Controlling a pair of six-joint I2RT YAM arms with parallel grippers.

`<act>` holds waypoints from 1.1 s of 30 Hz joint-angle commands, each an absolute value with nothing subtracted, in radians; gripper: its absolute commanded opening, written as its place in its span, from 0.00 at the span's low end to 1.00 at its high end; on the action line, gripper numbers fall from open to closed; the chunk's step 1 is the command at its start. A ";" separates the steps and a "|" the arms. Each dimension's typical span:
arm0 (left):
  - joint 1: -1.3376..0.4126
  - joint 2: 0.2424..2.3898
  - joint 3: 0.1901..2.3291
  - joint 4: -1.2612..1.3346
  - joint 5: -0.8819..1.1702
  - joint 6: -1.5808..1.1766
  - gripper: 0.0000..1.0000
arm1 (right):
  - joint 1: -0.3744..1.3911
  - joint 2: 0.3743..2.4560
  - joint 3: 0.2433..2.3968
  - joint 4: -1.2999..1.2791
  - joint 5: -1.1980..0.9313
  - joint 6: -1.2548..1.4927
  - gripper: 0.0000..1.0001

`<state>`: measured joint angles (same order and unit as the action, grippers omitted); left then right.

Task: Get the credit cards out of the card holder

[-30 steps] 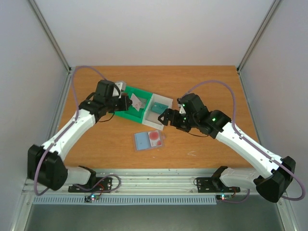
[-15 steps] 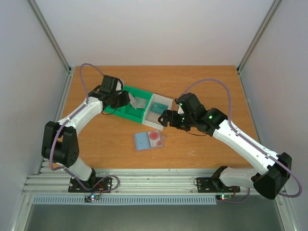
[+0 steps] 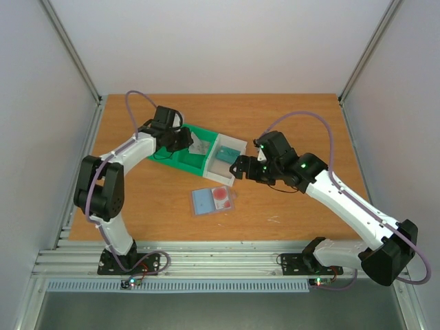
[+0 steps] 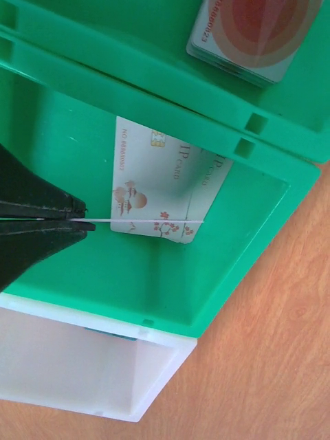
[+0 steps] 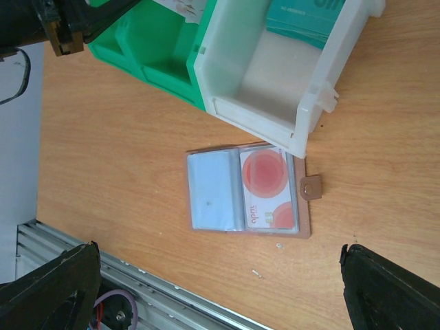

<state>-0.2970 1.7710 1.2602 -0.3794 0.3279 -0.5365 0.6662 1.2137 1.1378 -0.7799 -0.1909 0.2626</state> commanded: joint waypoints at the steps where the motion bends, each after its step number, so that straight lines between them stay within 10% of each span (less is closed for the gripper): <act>1: -0.299 1.811 1.313 -0.317 0.338 -0.540 0.01 | 0.656 1.180 1.159 -0.799 -0.180 0.238 0.96; 33: -0.305 1.893 1.424 -0.399 0.295 -0.465 0.21 | 0.647 1.183 1.138 -0.792 -0.167 0.241 0.95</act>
<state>-0.2996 1.8935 1.3884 -0.3882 0.3038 -0.4877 0.6540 1.1824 1.1374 -0.7948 -0.1730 0.2455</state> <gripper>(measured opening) 0.192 0.955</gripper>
